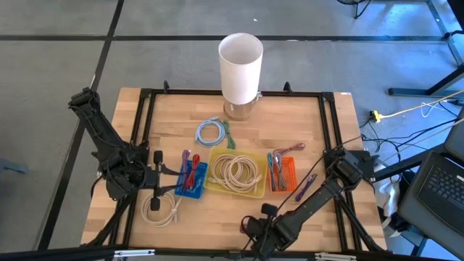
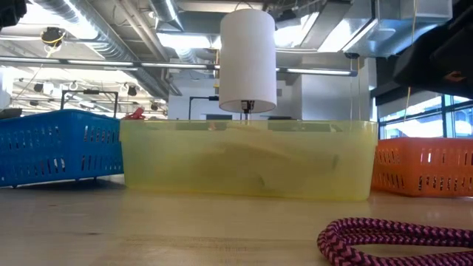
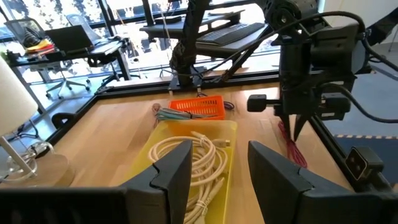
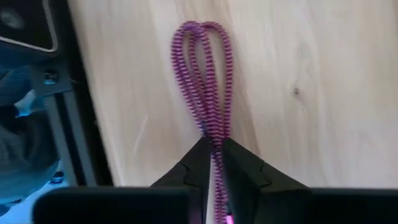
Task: Pick & Place USB Port
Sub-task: Put the pink and black charger cable into the orange bin
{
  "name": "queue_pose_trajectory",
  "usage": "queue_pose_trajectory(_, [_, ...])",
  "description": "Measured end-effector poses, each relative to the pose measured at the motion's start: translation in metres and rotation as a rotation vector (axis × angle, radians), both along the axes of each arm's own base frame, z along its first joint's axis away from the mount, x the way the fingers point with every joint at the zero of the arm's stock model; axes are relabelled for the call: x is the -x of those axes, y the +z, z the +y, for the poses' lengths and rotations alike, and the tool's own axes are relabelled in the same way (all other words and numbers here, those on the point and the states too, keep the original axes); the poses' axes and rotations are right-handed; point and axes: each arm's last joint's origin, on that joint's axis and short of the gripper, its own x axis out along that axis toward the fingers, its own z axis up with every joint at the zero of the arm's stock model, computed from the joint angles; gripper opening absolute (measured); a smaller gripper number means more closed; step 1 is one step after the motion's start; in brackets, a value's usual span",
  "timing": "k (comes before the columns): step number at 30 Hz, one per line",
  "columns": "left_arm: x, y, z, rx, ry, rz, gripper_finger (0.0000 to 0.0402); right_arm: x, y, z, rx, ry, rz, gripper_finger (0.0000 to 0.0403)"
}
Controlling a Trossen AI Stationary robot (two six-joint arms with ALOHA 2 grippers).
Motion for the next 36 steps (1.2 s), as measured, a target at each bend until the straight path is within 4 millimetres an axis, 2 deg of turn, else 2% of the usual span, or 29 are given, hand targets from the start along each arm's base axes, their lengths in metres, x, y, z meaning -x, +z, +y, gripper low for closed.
queue_pose_trajectory(9, [0.0,0.0,0.0,0.0,-0.001,0.0,0.0148,0.001,-0.001,-0.002,0.012,-0.029,0.013,0.0115])
queue_pose_trajectory(14, [0.0,0.0,0.0,0.0,-0.001,0.0,0.0148,0.002,-0.001,-0.001,-0.011,-0.044,0.026,0.0124])
queue_pose_trajectory(19, [0.0,0.0,0.0,0.0,-0.001,0.0,0.0148,0.001,-0.004,0.0,-0.014,-0.044,0.031,0.0111])
queue_pose_trajectory(23, [0.0,0.0,0.0,0.0,-0.001,0.001,0.0148,0.0,-0.015,0.001,-0.015,-0.039,0.06,0.0093])
queue_pose_trajectory(30, [0.0,0.0,0.0,0.0,-0.002,0.001,0.0148,0.001,-0.021,0.001,-0.002,-0.037,0.086,0.0019])
queue_pose_trajectory(36, [0.0,0.0,0.0,0.0,-0.001,0.001,0.0148,-0.001,-0.016,0.003,-0.002,-0.039,0.087,0.0015])
